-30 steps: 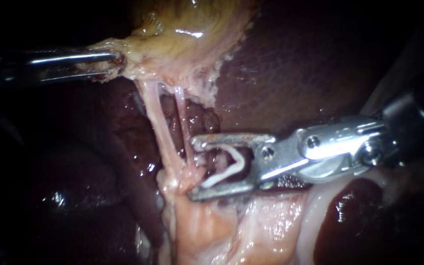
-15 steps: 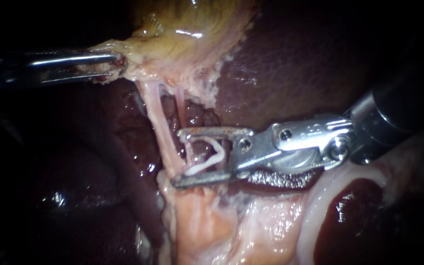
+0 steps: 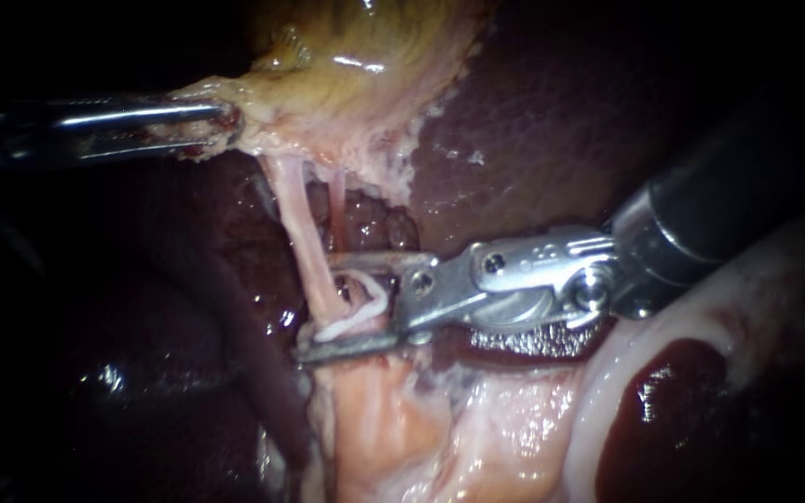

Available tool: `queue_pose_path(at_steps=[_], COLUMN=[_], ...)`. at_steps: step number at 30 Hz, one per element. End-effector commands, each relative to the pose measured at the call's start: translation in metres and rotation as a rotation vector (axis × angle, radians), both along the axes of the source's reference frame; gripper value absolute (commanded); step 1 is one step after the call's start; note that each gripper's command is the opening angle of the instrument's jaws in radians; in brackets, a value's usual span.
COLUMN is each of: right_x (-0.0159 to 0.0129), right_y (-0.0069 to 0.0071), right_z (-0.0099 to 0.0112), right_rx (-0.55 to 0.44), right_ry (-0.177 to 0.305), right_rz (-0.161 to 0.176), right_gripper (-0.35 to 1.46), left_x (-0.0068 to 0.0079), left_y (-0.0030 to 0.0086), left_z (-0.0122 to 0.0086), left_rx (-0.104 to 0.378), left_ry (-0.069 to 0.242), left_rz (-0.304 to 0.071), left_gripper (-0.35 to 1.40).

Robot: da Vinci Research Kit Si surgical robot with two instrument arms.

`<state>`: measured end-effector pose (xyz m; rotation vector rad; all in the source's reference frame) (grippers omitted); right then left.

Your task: Clipping first clip left tube

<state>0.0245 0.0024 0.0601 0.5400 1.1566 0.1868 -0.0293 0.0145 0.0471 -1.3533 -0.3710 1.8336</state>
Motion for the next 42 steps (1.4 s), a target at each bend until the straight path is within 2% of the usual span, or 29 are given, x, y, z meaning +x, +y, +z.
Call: queue_pose_path(at_steps=[1, 5, 8, 12, 16, 21, 28, 38, 40, 42], right_x=[0.0002, 0.0008, 0.0010, 0.0012, 0.0017, 0.0022, 0.0023, 0.0022, 0.0021, 0.0020], right_y=[-0.0002, -0.0010, -0.0017, -0.0024, -0.0030, -0.0035, -0.0035, -0.0035, -0.0035, -0.0035], right_z=[0.0001, 0.0006, 0.0006, -0.0003, -0.0015, -0.0024, -0.0026, -0.0026, -0.0025, -0.0026], right_rx=[-0.001, 0.015, 0.028, 0.059, 0.077, 0.085, 0.101, 0.128, 0.134, 0.140], right_ry=[0.001, 0.014, 0.041, 0.087, 0.110, 0.118, 0.112, 0.094, 0.092, 0.092], right_rz=[-0.003, -0.029, -0.049, -0.066, -0.087, -0.086, -0.082, -0.063, -0.062, -0.064], right_gripper=[0.50, 0.50, 0.49, 0.49, 0.48, 0.48, 0.42, 0.06, -0.08, -0.35], left_x=[0.0000, 0.0000, 0.0000, 0.0000, 0.0000, 0.0000, -0.0001, -0.0001, -0.0001, -0.0001], left_y=[0.0000, 0.0000, 0.0000, 0.0000, 0.0000, 0.0000, 0.0000, 0.0000, 0.0000, 0.0000], left_z=[-0.0001, -0.0001, -0.0001, -0.0001, -0.0001, -0.0001, -0.0001, -0.0001, -0.0001, -0.0001], left_rx=[0.000, 0.000, 0.000, 0.000, 0.000, 0.000, 0.000, 0.000, 0.000, 0.000], left_ry=[0.000, 0.000, 0.000, 0.000, 0.000, 0.000, 0.000, 0.000, 0.000, 0.000], left_rz=[0.000, 0.000, 0.000, 0.000, 0.000, 0.000, 0.000, 0.000, 0.000, 0.000], left_gripper=[-0.35, -0.35, -0.35, -0.35, -0.35, -0.35, -0.35, -0.35, -0.35, -0.35])
